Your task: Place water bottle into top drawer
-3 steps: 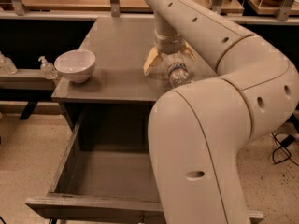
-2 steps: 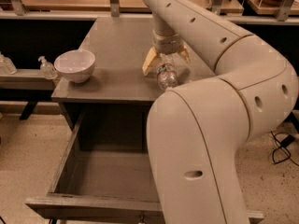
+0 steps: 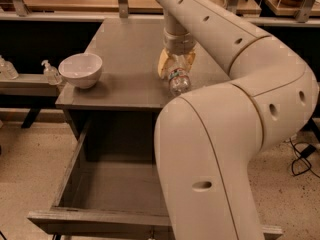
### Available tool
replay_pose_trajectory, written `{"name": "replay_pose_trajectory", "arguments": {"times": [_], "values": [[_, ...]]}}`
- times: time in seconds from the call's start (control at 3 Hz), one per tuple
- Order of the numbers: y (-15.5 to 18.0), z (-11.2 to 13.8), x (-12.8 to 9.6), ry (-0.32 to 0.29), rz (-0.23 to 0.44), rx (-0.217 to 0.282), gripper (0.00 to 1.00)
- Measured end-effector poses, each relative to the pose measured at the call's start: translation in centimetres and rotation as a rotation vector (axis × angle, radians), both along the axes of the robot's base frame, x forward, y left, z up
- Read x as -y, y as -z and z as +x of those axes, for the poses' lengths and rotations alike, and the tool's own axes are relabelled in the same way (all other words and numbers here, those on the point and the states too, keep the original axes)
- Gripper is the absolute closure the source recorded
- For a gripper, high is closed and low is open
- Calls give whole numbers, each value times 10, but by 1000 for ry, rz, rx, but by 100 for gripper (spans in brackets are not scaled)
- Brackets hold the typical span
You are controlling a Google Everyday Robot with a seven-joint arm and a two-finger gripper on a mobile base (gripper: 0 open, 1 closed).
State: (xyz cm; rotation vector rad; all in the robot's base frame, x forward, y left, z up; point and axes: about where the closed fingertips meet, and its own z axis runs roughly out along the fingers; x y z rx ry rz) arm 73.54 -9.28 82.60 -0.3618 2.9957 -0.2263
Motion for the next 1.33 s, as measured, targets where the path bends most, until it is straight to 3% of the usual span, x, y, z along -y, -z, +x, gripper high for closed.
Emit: {"name": "replay_pose_trajectory", "arguments": {"times": [0.33,1.0,1.33], "values": [[-2,0,0,0,0,0,100],[-5,0,-2,-26,2,14,100],[-58,-27,-6,-255,84,136,100]]}}
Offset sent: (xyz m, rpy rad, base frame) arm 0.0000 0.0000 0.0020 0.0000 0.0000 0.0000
